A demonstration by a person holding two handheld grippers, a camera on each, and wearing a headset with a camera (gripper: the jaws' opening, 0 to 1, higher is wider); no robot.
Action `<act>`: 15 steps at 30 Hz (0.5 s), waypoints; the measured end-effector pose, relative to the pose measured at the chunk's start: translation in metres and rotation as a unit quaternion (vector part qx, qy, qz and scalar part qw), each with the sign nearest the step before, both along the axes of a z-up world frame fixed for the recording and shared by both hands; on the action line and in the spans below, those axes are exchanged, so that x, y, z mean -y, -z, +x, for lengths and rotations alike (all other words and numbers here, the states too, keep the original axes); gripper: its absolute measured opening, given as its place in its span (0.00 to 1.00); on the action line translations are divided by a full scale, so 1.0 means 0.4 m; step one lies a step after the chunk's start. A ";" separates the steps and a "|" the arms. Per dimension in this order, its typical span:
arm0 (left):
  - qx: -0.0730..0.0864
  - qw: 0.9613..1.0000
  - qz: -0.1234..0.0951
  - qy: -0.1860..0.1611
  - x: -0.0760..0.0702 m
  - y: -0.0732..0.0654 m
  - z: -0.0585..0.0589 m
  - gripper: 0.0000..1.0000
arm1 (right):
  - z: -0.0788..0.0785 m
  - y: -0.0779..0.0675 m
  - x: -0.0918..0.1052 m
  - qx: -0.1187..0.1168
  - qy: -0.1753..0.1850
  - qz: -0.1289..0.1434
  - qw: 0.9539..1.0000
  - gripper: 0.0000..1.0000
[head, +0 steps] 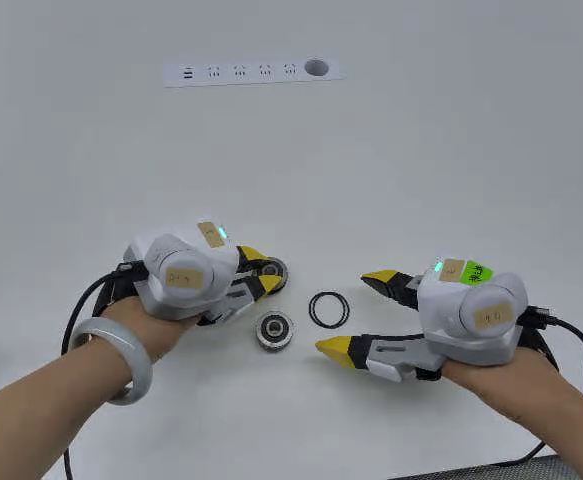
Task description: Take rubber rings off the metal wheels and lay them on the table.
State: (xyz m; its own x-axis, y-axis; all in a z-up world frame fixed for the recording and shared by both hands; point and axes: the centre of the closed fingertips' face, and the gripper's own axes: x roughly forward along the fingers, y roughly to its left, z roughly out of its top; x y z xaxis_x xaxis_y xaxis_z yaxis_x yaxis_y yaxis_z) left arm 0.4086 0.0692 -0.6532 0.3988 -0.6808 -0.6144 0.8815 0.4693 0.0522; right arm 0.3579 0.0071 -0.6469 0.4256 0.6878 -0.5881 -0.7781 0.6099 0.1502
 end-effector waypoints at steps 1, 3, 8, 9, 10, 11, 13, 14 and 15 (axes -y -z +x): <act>-0.001 1.000 -0.001 0.000 0.000 0.000 0.000 0.13 | 0.003 -0.002 -0.001 -0.001 0.002 0.003 1.000 0.63; -0.001 1.000 -0.002 0.001 0.000 0.000 0.000 0.13 | 0.008 -0.004 -0.001 -0.004 0.007 0.009 1.000 0.63; -0.001 1.000 -0.005 0.001 -0.001 0.001 0.001 0.13 | 0.027 -0.009 0.000 -0.012 0.024 0.026 0.999 0.61; -0.001 1.000 -0.005 0.000 -0.001 0.001 0.000 0.13 | 0.032 -0.010 -0.001 -0.014 0.028 0.031 0.999 0.61; -0.001 1.000 -0.005 0.000 -0.001 0.001 0.001 0.13 | 0.035 -0.010 -0.002 -0.016 0.030 0.033 0.999 0.61; -0.001 1.000 -0.006 0.000 -0.002 0.001 0.001 0.13 | 0.040 -0.011 -0.004 -0.018 0.033 0.036 0.999 0.61; -0.002 1.000 -0.007 -0.001 -0.002 0.001 0.001 0.13 | 0.045 -0.012 -0.007 -0.019 0.035 0.039 0.998 0.61; -0.002 1.000 -0.007 -0.001 -0.002 0.001 0.001 0.13 | 0.048 -0.013 -0.010 -0.019 0.036 0.042 0.998 0.60; -0.002 1.000 -0.007 -0.001 -0.002 0.001 0.001 0.13 | 0.051 -0.013 -0.012 -0.021 0.037 0.044 0.998 0.60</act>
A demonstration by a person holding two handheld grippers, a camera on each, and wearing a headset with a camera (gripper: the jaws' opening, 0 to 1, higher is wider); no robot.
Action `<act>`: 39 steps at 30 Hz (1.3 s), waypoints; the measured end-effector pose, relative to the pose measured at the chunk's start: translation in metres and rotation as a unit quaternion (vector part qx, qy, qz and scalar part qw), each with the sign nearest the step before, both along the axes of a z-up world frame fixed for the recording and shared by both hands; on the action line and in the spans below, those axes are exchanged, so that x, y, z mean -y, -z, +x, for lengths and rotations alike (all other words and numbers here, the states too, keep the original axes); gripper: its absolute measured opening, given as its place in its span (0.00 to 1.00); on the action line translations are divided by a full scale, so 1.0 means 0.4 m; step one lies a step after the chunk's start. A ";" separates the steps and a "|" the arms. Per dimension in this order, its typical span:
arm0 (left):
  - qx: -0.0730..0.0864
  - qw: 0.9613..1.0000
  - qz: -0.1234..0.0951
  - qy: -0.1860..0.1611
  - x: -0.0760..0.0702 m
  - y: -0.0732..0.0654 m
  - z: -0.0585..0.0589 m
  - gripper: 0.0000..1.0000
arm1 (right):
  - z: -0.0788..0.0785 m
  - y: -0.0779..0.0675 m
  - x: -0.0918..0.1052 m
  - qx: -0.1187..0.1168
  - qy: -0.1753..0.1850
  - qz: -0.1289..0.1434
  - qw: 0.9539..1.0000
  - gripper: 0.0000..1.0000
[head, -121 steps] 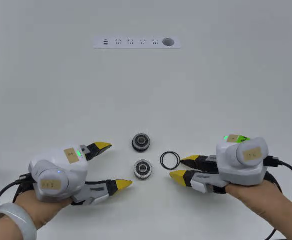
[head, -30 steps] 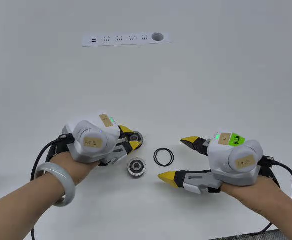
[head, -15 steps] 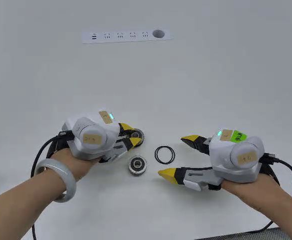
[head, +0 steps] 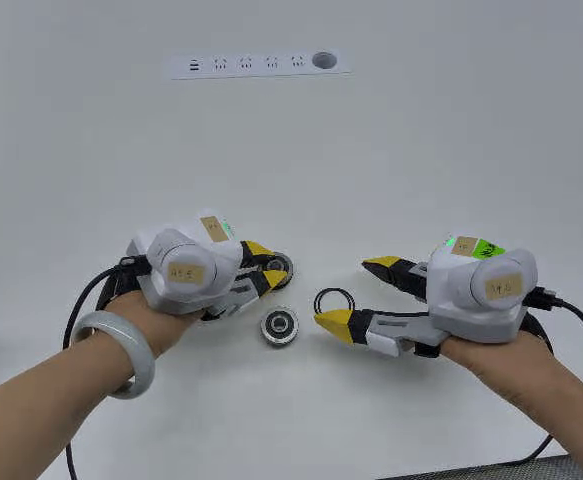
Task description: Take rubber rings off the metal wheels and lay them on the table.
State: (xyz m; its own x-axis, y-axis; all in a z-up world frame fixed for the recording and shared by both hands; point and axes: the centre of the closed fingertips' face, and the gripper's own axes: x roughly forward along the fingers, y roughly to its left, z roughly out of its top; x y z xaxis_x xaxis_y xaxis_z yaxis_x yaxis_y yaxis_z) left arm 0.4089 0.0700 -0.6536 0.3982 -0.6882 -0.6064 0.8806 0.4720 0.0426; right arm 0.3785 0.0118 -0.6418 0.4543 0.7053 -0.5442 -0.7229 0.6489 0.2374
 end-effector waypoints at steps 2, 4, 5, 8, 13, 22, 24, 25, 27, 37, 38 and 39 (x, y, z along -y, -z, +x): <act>0.000 1.000 0.000 0.000 -0.001 0.000 0.000 0.13 | 0.007 0.002 -0.005 -0.004 0.004 0.007 1.000 0.60; 0.000 1.000 -0.001 -0.001 -0.001 0.000 0.000 0.13 | 0.012 0.001 -0.010 -0.008 0.008 0.012 1.000 0.60; 0.000 1.000 -0.001 -0.002 -0.001 0.000 0.000 0.13 | 0.015 0.002 -0.012 -0.010 0.009 0.014 1.000 0.60; -0.001 1.000 -0.002 -0.003 -0.001 0.000 0.000 0.13 | 0.021 0.003 -0.019 -0.014 0.013 0.022 1.000 0.59; -0.001 1.000 -0.004 -0.004 -0.001 0.000 -0.001 0.13 | 0.035 0.004 -0.029 -0.027 0.022 0.038 0.999 0.57; -0.001 1.000 -0.006 -0.005 0.000 -0.001 -0.001 0.13 | 0.059 0.002 -0.049 -0.062 0.045 0.080 0.994 0.49; -0.001 1.000 -0.007 -0.006 0.000 -0.001 -0.001 0.13 | 0.066 0.006 -0.053 -0.073 0.052 0.088 0.992 0.47; -0.001 1.000 -0.007 -0.006 0.000 -0.001 -0.001 0.13 | 0.070 0.006 -0.054 -0.074 0.055 0.090 0.992 0.46; -0.001 1.000 -0.007 -0.006 0.000 -0.001 -0.001 0.13 | 0.076 0.006 -0.059 -0.078 0.059 0.095 0.991 0.45; 0.000 1.000 -0.010 -0.006 0.000 -0.002 -0.001 0.13 | 0.092 0.011 -0.081 -0.101 0.073 0.113 0.986 0.36; 0.000 1.000 -0.010 -0.006 0.000 -0.002 -0.001 0.13 | 0.092 0.011 -0.083 -0.104 0.073 0.115 0.985 0.34; 0.001 1.000 -0.011 -0.005 0.000 -0.002 -0.002 0.13 | 0.093 0.012 -0.086 -0.111 0.073 0.120 0.984 0.31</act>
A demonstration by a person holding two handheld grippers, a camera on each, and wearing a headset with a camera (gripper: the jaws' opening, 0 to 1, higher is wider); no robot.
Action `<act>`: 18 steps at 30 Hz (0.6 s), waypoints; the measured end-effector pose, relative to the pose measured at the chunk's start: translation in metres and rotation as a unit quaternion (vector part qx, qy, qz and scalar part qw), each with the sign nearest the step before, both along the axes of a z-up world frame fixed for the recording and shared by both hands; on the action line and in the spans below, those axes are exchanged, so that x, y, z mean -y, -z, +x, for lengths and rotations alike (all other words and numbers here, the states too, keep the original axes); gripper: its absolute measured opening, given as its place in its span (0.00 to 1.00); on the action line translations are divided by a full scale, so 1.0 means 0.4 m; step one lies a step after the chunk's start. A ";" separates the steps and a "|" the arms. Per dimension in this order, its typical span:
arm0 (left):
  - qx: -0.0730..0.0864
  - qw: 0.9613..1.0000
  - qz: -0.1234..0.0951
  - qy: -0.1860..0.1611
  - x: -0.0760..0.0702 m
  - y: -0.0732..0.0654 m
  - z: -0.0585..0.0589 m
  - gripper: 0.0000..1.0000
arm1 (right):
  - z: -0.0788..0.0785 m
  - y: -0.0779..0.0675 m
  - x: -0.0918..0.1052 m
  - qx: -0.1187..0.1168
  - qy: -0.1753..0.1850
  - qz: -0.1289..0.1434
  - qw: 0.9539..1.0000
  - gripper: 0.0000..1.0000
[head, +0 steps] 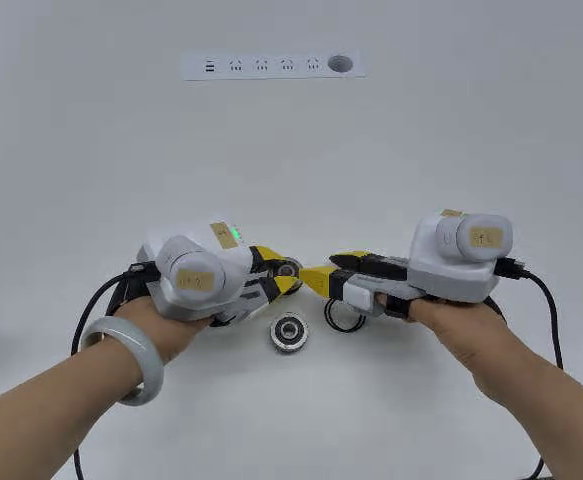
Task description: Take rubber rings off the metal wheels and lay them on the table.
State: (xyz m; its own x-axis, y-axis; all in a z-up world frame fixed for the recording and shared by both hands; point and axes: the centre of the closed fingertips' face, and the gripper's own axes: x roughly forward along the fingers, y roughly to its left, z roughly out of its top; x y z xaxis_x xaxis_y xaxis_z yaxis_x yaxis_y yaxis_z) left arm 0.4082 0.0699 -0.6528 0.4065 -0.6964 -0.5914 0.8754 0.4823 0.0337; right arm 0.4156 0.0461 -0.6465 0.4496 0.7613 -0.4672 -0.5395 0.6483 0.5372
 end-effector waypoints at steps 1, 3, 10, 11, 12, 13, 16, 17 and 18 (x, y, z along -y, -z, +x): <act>0.000 1.000 -0.001 0.000 0.000 0.000 0.000 0.13 | 0.001 0.000 -0.001 -0.001 0.001 0.002 1.000 0.28; 0.000 1.000 -0.002 0.002 0.000 0.000 -0.001 0.13 | 0.004 0.001 -0.003 -0.007 0.005 0.007 1.000 0.27; 0.001 1.000 -0.006 0.002 -0.001 -0.001 -0.001 0.13 | 0.005 0.010 -0.014 -0.026 0.006 0.020 0.999 0.22; 0.001 1.000 -0.006 0.002 -0.001 -0.001 -0.001 0.13 | 0.005 0.012 -0.015 -0.027 0.006 0.020 0.999 0.21; 0.001 1.000 -0.007 0.002 -0.001 -0.001 -0.001 0.13 | 0.005 0.015 -0.019 -0.030 0.006 0.020 0.999 0.21; 0.001 1.000 -0.007 0.001 0.000 -0.001 -0.001 0.13 | 0.005 0.017 -0.021 -0.033 0.006 0.021 0.999 0.20; 0.001 1.000 -0.008 0.001 0.000 -0.002 -0.001 0.13 | 0.004 0.022 -0.032 -0.040 0.003 0.024 0.999 0.19; 0.002 1.000 -0.008 0.001 0.000 -0.002 -0.001 0.13 | 0.004 0.023 -0.037 -0.042 0.002 0.026 0.999 0.19; 0.001 1.000 -0.009 0.001 0.000 -0.002 -0.001 0.13 | 0.005 0.024 -0.040 -0.043 0.001 0.026 0.999 0.20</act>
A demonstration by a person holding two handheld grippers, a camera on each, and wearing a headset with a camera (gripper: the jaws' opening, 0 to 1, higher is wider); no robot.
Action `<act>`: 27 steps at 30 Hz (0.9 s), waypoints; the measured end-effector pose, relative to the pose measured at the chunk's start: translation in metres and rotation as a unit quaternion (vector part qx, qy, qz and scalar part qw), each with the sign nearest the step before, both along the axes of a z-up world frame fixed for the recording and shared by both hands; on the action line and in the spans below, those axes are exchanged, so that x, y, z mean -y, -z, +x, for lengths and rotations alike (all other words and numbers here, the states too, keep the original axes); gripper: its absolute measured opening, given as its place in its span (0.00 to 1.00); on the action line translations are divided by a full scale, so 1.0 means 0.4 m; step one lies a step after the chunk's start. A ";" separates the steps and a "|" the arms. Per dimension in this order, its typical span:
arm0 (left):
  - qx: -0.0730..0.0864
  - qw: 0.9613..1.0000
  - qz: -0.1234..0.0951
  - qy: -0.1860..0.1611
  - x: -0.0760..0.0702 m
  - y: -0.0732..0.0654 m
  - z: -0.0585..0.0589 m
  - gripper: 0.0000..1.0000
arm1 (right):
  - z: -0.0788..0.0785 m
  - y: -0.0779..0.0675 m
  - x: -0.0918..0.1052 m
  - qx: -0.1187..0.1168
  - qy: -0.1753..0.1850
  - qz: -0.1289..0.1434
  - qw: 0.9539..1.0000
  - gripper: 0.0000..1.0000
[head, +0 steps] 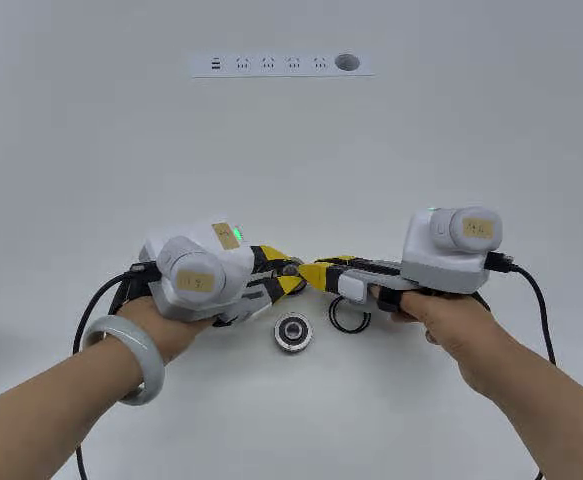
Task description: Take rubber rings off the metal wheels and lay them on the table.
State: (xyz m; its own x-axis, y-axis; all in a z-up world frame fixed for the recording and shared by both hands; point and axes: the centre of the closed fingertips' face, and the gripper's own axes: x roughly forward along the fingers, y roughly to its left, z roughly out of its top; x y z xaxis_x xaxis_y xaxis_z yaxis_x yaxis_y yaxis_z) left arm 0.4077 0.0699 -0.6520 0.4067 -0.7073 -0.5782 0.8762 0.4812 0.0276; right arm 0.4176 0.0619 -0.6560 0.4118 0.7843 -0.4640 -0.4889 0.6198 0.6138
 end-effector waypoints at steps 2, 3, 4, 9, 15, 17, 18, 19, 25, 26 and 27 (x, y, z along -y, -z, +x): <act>0.000 1.000 0.000 0.000 0.000 0.000 0.000 0.13 | 0.003 0.001 -0.004 -0.002 0.000 0.002 1.000 0.20; 0.000 1.000 0.000 0.000 0.000 0.000 0.000 0.13 | 0.004 0.002 -0.006 -0.005 0.000 0.003 1.000 0.20; 0.000 1.000 0.000 0.000 -0.001 0.000 0.000 0.13 | 0.005 0.002 -0.009 -0.007 0.000 0.005 1.000 0.20; 0.002 1.000 0.001 0.002 -0.001 -0.001 0.000 0.13 | 0.005 0.008 -0.016 -0.019 -0.005 0.009 1.000 0.20; 0.002 1.000 0.000 0.002 -0.001 -0.002 0.000 0.13 | 0.004 0.015 -0.015 -0.049 0.000 0.026 0.998 0.19; 0.003 1.000 0.000 0.003 -0.002 -0.002 0.000 0.13 | 0.000 0.013 -0.018 -0.063 0.004 0.040 0.997 0.19; 0.003 1.000 0.000 0.003 -0.002 -0.002 0.000 0.13 | 0.001 0.014 -0.017 -0.064 0.004 0.040 0.997 0.19; 0.003 1.000 0.000 0.003 -0.002 -0.001 0.000 0.13 | -0.002 0.014 -0.017 -0.071 0.004 0.042 0.997 0.19; 0.003 1.000 0.000 0.003 -0.003 -0.001 0.000 0.13 | -0.012 0.014 -0.005 -0.085 0.001 0.047 0.995 0.15; 0.003 1.000 0.000 0.003 -0.003 -0.001 0.000 0.13 | -0.017 0.010 -0.005 -0.086 0.001 0.049 0.995 0.15; 0.003 1.000 0.000 0.003 -0.003 -0.001 0.000 0.13 | -0.022 0.007 -0.002 -0.086 0.000 0.050 0.995 0.15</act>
